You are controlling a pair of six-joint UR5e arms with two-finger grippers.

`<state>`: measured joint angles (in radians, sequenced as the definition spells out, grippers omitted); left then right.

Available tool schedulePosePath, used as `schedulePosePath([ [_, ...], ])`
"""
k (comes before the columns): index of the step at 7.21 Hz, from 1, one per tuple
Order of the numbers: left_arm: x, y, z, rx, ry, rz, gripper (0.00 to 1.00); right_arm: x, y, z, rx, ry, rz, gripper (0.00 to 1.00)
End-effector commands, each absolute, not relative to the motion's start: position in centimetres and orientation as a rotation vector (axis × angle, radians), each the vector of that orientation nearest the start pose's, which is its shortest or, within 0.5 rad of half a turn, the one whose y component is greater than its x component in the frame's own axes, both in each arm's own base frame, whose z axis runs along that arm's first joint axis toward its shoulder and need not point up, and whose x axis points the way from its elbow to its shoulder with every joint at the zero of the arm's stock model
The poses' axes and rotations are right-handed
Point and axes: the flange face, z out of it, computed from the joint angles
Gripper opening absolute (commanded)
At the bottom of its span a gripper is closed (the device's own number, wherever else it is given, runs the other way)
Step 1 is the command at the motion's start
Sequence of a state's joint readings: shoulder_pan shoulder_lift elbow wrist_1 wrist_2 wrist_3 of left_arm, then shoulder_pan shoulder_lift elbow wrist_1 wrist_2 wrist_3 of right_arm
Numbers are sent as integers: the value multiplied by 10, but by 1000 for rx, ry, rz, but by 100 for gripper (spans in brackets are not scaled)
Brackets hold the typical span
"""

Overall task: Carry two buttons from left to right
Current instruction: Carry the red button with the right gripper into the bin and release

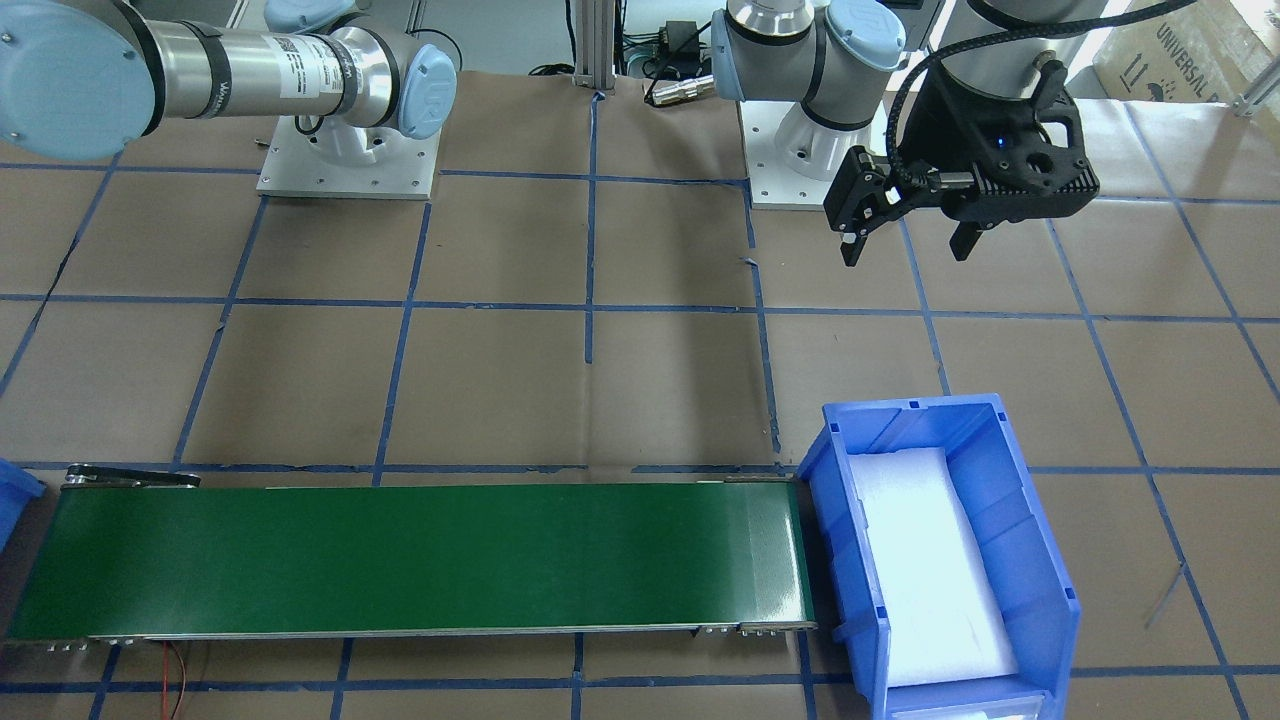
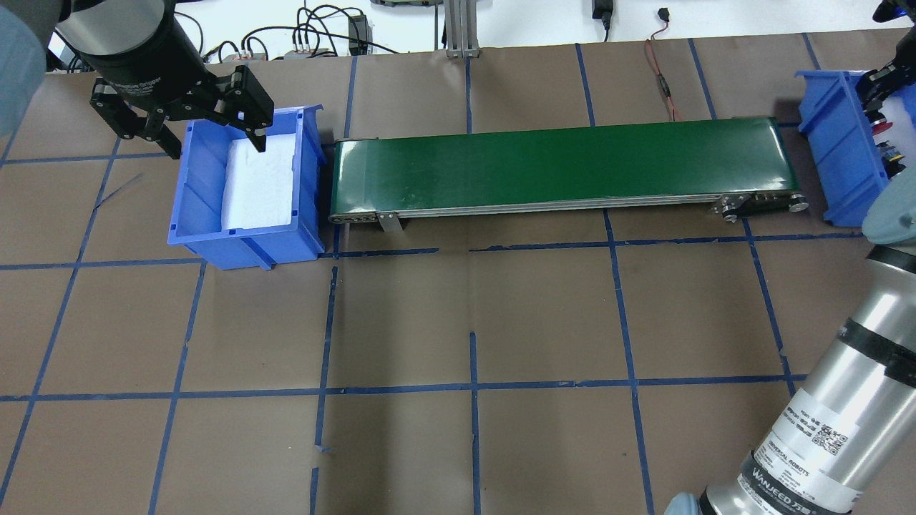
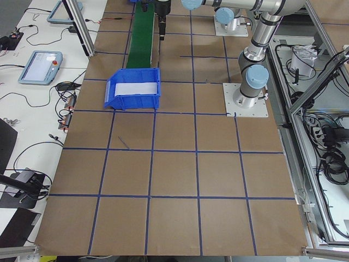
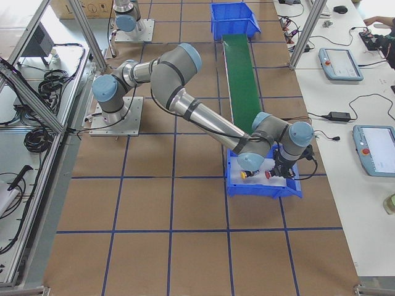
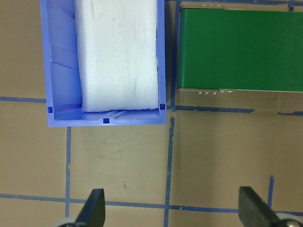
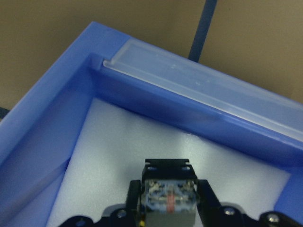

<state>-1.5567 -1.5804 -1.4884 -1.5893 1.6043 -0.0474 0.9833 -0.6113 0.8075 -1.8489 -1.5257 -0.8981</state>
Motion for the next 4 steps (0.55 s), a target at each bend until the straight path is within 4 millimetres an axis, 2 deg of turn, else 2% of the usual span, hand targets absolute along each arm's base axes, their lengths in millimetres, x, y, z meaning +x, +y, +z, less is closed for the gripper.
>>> schedulePosePath([
  [1,-123,-502,523,-104,3103,-89,100,-351,-775,244,-491,3125,-151,53],
  [2,-122,-503,522,-102,3101,-84,100,-349,-775,247,-493,3123,-149,53],
  [3,-123,-502,523,-99,3103,-89,100,-344,-775,260,-504,3123,-163,53],
  [4,-122,-500,526,-99,3098,-96,100,-340,-769,288,-514,3134,-184,54],
])
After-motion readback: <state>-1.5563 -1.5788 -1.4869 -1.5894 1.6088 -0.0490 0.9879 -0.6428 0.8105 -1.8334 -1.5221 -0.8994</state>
